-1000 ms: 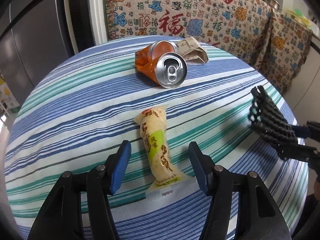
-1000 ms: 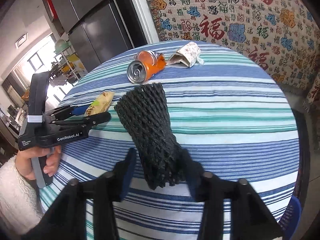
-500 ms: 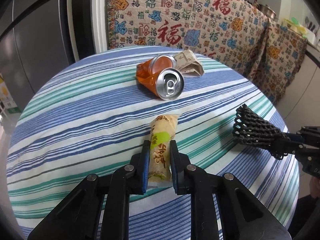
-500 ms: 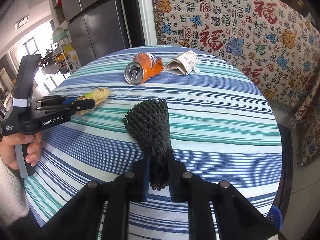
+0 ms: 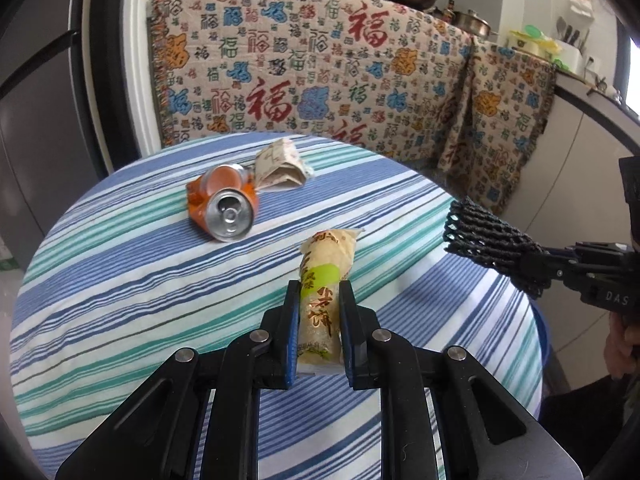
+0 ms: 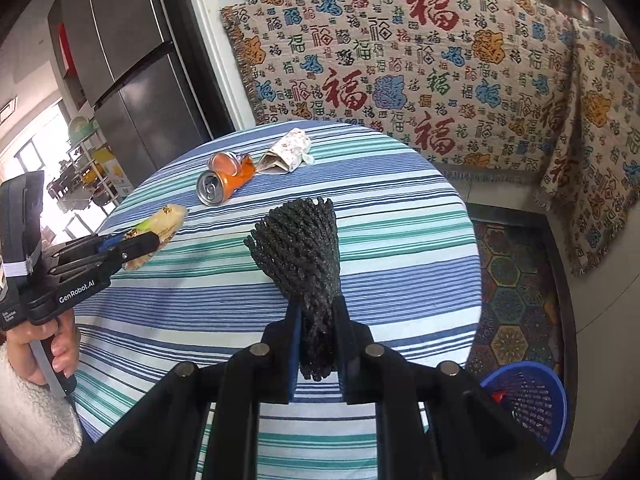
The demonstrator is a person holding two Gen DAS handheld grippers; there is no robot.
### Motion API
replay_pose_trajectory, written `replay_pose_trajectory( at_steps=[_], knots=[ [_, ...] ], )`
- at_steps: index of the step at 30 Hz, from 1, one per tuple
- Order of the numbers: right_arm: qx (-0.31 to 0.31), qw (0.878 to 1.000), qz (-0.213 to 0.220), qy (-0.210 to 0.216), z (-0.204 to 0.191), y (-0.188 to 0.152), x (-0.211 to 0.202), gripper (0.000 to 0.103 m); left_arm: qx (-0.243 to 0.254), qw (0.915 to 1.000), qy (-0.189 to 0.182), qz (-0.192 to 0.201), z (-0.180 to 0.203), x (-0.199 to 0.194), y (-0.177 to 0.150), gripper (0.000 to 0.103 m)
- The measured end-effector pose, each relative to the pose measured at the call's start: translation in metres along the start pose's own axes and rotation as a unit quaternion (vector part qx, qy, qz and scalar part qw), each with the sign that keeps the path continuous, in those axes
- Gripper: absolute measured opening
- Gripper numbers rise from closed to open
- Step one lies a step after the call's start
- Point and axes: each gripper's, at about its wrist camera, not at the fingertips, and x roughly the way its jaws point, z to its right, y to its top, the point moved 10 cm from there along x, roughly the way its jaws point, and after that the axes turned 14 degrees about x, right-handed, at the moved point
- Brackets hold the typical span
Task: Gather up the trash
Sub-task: 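Carry the snack wrapper and black mesh over the blue wastebasket with both tools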
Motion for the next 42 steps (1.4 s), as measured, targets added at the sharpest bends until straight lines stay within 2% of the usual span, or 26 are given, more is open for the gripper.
replay_pose_trajectory(
  at_steps=[10, 16, 22, 28, 35, 42],
  knots=[
    [0.049, 0.998, 0.030, -0.021, 0.052, -0.007, -0.041, 0.015, 0.028, 0.9993, -0.020, 0.013, 0.061, -0.009, 0.030, 0.016],
    [0.081, 0.994, 0.051, -0.056, 0.101, -0.011, -0.069, 0.015, 0.044, 0.9973, -0.056, 0.019, 0.112, -0.009, 0.048, 0.016],
    [0.152, 0.976, 0.060, -0.147, 0.196, -0.022, -0.093, 0.015, 0.078, 0.9906, -0.110, 0.024, 0.191, -0.002, 0.066, 0.016],
    [0.215, 0.958, 0.057, -0.183, 0.270, -0.040, -0.108, 0.015, 0.088, 0.9808, -0.174, 0.013, 0.269, 0.022, 0.078, 0.017],
    [0.276, 0.943, 0.040, -0.181, 0.330, -0.065, -0.116, 0.016, 0.110, 0.9704, -0.215, -0.014, 0.350, 0.063, 0.073, 0.017],
    [0.335, 0.928, 0.012, -0.161, 0.366, -0.084, -0.105, 0.018, 0.120, 0.9657, -0.227, -0.040, 0.391, 0.099, 0.064, 0.017]
  ],
)
